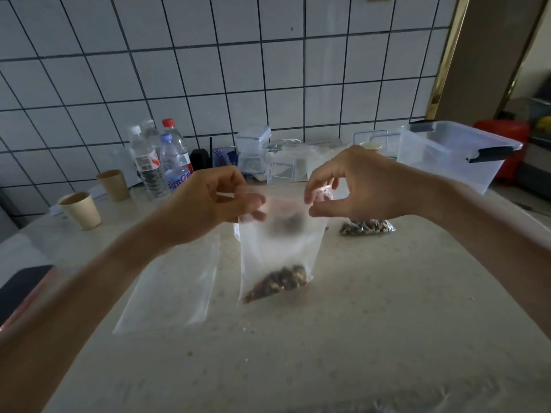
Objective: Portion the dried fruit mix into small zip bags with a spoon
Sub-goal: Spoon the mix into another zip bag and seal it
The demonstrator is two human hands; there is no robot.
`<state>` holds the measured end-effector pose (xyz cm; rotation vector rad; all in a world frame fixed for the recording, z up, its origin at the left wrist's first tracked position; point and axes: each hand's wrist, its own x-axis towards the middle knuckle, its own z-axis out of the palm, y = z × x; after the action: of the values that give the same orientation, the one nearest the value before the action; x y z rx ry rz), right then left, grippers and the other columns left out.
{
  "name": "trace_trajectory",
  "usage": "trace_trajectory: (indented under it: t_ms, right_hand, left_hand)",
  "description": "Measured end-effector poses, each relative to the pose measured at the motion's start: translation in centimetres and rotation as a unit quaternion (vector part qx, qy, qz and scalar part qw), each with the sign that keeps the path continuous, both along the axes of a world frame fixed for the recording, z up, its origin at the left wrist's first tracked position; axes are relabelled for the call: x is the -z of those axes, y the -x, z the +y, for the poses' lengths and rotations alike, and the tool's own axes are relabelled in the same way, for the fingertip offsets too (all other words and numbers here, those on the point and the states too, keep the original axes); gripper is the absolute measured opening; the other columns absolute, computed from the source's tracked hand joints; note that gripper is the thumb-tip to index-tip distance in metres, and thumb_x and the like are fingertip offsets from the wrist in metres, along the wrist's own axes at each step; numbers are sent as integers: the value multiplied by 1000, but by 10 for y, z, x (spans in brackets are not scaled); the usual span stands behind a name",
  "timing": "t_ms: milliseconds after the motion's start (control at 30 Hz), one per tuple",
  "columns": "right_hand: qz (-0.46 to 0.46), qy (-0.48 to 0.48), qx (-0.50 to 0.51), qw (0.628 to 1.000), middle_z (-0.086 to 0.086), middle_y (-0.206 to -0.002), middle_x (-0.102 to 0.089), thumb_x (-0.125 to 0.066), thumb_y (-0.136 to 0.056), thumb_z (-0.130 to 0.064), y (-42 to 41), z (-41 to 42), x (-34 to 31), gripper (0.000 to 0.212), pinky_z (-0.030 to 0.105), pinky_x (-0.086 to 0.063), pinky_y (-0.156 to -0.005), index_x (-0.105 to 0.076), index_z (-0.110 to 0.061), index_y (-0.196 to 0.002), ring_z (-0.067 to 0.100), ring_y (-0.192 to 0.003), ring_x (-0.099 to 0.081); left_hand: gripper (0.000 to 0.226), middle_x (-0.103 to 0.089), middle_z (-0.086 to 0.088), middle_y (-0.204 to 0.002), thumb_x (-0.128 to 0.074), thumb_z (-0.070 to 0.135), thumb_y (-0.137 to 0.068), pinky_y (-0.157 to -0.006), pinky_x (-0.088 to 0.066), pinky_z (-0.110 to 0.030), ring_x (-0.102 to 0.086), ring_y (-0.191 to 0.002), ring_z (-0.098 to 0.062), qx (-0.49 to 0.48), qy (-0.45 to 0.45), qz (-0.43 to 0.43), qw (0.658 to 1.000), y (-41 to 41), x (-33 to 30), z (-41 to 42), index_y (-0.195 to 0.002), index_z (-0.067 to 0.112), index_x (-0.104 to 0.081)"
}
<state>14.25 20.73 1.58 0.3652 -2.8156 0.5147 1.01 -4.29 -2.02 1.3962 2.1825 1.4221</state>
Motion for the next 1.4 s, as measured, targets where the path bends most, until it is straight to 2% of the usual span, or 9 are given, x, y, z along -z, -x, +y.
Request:
trace_trajectory:
  t_ms: [133,333,533,700,833,1033,1133,1267,1400]
  right_hand:
    - [112,75,14,991,-7,-100,-75,-81,-86,-6,12,-3,20,25,20,-52,-80,-77,-14,-109,5,-90,-67]
    - [126,221,86,963,-7,-130,-63,-91,-78,-24,25,5,77,67,39,-57,-93,-57,-17,-136,7,-120,-62]
    - [54,416,121,900,-4,-139,-57,-91,-63,-41,29,1,135,101,28,-57,-94,-40,-19,-148,3,-123,-60]
    - [-62,454,75,886,-2,-110,-76,-85,-71,-45,31,-13,156,61,27,-56,-91,-64,-15,-120,10,-103,-73]
    - [-54,524,91,845,4,-86,-78,-79,-89,-22,33,-24,163,23,21,-55,-72,-76,-4,-102,9,-79,-72]
    - [-49,599,127,789,12,-85,-79,-72,-94,-9,18,-12,165,10,23,-59,-68,-78,-1,-96,16,-73,-75]
    - [16,585,169,793,12,-86,-78,-70,-94,-5,8,14,164,8,22,-58,-75,-78,-2,-94,15,-76,-73]
    - [72,541,206,813,13,-91,-79,-68,-96,-7,-5,67,156,12,20,-56,-77,-78,-3,-90,14,-79,-71]
    - [76,509,253,819,2,-82,-79,-73,-94,-14,0,113,157,15,23,-55,-81,-80,-10,-81,10,-79,-71]
  left_hand:
    - [20,-79,-12,-111,-64,15,-94,-78,-64,-32,-80,-93,-30,-46,-105,-107,988,6,25,2,-108,6,-53]
    - [80,-70,0,-136,-86,46,-75,-98,-58,-32,-70,-121,-15,-115,-104,-165,974,5,98,-4,-142,21,-50]
    - [15,-80,4,-106,-69,22,-97,-91,-55,-31,-73,-103,-8,-144,-78,-151,975,-11,143,13,-109,14,-74]
    - [26,-78,-11,-118,-50,28,-109,-92,-63,-41,-76,-109,-30,-118,-165,-340,918,-16,128,26,-113,10,-68]
    - [27,-77,-15,-118,-51,29,-109,-80,-64,-37,-76,-108,-29,-109,-226,-390,886,-20,117,40,-103,18,-75]
    - [29,-78,-11,-112,-56,39,-105,-90,-64,-46,-76,-108,-29,-75,-184,-280,939,-18,134,52,-112,19,-75]
    - [22,-80,9,-104,-58,46,-103,-86,-62,-27,-76,-100,-10,-103,-83,-68,989,-10,149,47,-112,32,-72]
    - [12,-72,28,-102,-66,42,-99,-83,-45,-4,-66,-99,12,-124,60,178,974,-9,168,38,-109,41,-73]
    - [7,-69,20,-100,-75,28,-94,-91,-51,-22,-62,-97,0,-101,74,218,968,-12,172,44,-101,30,-77]
